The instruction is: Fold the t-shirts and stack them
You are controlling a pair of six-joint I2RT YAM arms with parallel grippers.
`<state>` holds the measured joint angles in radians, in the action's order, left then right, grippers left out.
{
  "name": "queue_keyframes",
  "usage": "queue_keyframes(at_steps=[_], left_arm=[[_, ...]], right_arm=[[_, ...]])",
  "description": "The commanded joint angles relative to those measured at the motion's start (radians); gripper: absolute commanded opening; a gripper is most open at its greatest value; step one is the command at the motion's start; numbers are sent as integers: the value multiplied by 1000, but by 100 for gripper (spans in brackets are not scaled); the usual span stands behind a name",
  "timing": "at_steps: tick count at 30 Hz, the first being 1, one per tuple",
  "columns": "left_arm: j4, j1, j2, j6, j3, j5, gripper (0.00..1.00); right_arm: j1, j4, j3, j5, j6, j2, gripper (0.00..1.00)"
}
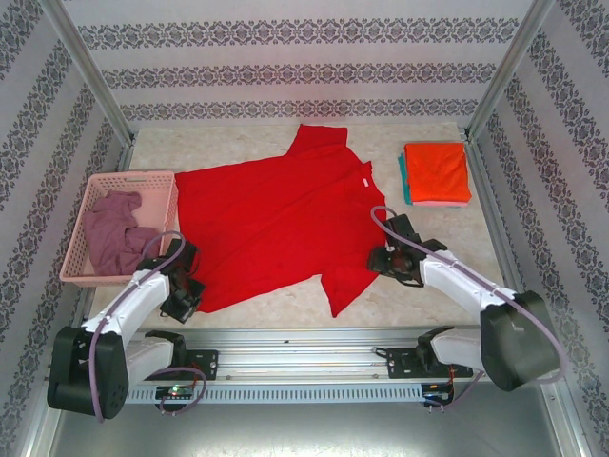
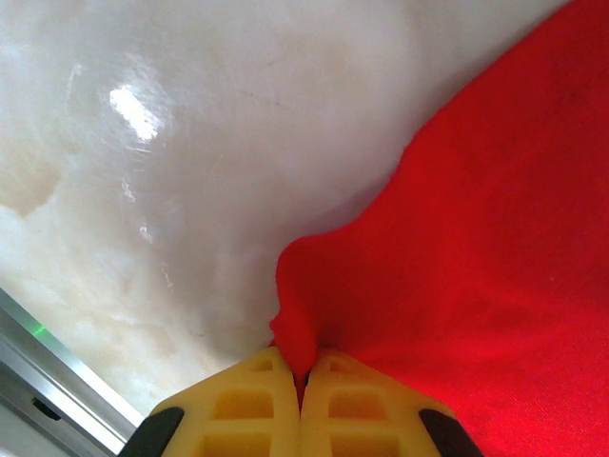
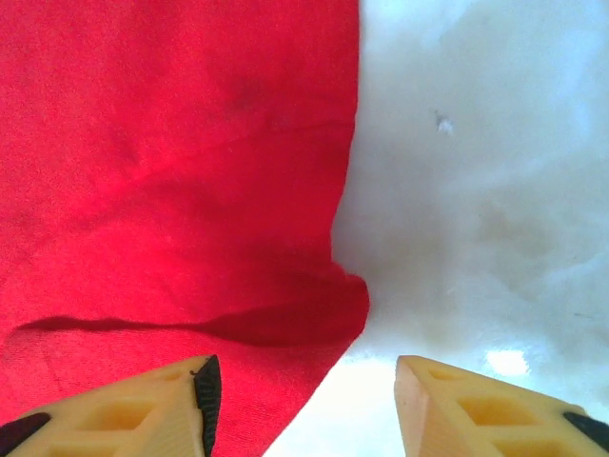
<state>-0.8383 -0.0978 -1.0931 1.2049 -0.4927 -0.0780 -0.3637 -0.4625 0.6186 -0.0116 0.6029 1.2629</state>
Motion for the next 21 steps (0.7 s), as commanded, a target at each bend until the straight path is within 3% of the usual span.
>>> queue_keyframes(at_steps=[1, 6, 10, 21], left_arm=[[31, 3, -25, -31, 6, 9, 0], [28, 3, -8, -31, 13, 12, 0], [25, 4, 6, -28, 20, 20, 0], [50, 6, -14, -35, 30, 11, 0]], right_arm=[[-55, -10, 64, 23, 9, 59, 47], [-103, -59, 140, 85, 11, 167, 47], [-100, -50, 130, 151, -20, 153, 45], [-121, -30, 199, 51, -70, 306, 48]])
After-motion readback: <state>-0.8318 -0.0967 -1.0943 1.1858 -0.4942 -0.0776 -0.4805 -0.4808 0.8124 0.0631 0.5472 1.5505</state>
